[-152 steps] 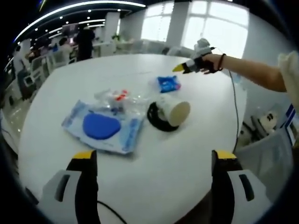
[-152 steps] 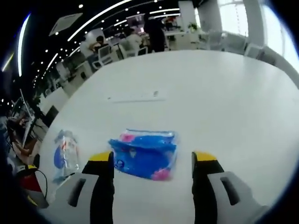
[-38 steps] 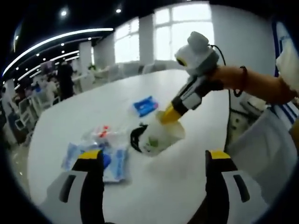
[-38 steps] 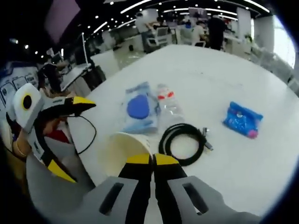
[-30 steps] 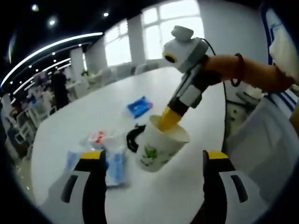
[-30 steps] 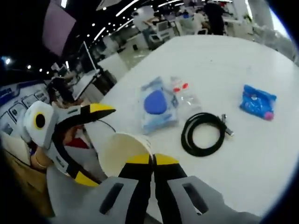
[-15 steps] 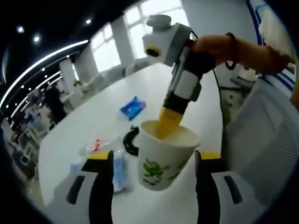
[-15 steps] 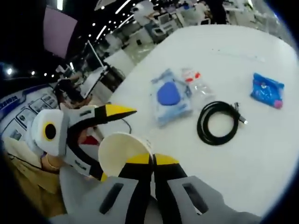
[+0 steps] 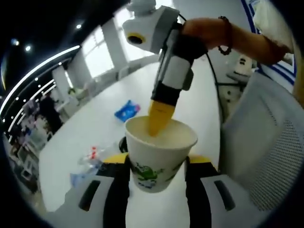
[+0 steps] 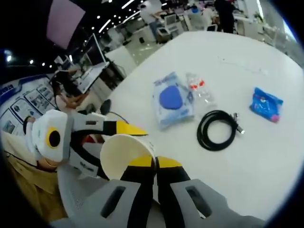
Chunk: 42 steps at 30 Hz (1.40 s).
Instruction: Arrange the tabletop items into an orderly group along one side of the table until the central work area is clear of visible clutter.
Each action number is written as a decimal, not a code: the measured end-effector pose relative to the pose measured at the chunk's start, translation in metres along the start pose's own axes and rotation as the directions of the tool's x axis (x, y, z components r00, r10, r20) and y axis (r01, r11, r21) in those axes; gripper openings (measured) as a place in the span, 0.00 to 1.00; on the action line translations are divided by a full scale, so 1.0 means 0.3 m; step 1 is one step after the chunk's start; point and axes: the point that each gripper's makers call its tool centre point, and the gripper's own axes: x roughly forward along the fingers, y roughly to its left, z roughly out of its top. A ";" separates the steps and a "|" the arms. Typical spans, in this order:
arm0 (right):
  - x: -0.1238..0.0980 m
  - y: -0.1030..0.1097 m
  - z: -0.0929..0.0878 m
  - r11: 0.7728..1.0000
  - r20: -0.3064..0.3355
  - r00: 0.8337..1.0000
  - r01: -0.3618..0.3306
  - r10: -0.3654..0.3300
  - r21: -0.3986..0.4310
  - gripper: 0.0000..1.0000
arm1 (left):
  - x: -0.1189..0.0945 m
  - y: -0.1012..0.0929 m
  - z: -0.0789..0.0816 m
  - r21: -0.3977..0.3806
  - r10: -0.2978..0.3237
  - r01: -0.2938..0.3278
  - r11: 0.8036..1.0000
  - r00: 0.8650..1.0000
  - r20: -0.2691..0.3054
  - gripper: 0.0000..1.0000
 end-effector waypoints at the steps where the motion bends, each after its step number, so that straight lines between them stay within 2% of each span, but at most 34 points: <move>1: -0.002 0.001 0.000 1.000 0.000 1.000 0.004 -0.004 -0.003 0.02 | -0.001 0.001 0.002 0.004 0.002 -0.002 1.000 1.000 0.003 0.42; 7: -0.011 0.006 0.013 0.999 0.012 1.000 0.017 -0.017 -0.027 0.02 | -0.007 0.012 0.012 0.000 0.018 -0.018 1.000 1.000 0.025 0.42; 9: -0.015 0.008 0.031 0.996 0.040 0.999 0.017 -0.013 -0.084 0.03 | -0.010 0.018 0.016 -0.007 0.025 -0.025 1.000 0.999 0.033 0.42; 13: -0.032 0.026 0.052 0.996 0.082 0.997 -0.002 0.010 -0.092 0.06 | -0.018 0.035 0.029 -0.068 0.039 -0.034 0.997 0.997 0.070 0.42; 14: -0.034 0.029 0.052 0.996 0.084 0.996 -0.004 0.012 -0.089 0.08 | -0.020 0.036 0.032 -0.110 0.038 -0.029 0.993 0.996 0.079 0.42; 18: -0.041 0.018 0.067 0.993 0.112 0.994 0.029 -0.016 -0.116 0.23 | -0.025 0.055 0.035 -0.111 0.056 -0.046 0.993 0.995 0.087 0.42; 24: -0.053 0.022 0.096 0.997 0.158 0.987 0.009 0.004 -0.078 0.40 | -0.024 0.077 0.013 -0.186 0.060 -0.045 0.982 0.995 0.079 0.41; 26: -0.054 0.019 0.104 0.997 0.170 0.985 0.015 -0.002 -0.078 0.47 | -0.026 0.086 0.006 -0.187 0.070 -0.055 0.981 0.995 0.075 0.41; 30: -0.065 0.007 0.138 0.998 0.227 0.973 0.043 -0.030 -0.052 0.61 | -0.038 0.119 -0.019 -0.243 0.107 -0.090 0.966 0.992 0.059 0.41; 34: -0.084 0.000 0.185 1.000 0.303 0.953 0.025 -0.028 0.013 0.79 | -0.060 0.151 -0.025 -0.248 0.146 -0.126 0.961 0.987 0.062 0.41; 39: -0.105 -0.020 0.203 0.999 0.335 0.941 0.030 -0.042 0.041 0.80 | -0.088 0.210 -0.028 -0.304 0.181 -0.147 0.941 0.980 0.086 0.41; 42: -0.113 -0.044 0.209 0.997 0.345 0.936 0.045 -0.063 0.061 0.82 | -0.098 0.237 -0.042 -0.310 0.191 -0.157 0.938 0.978 0.083 0.41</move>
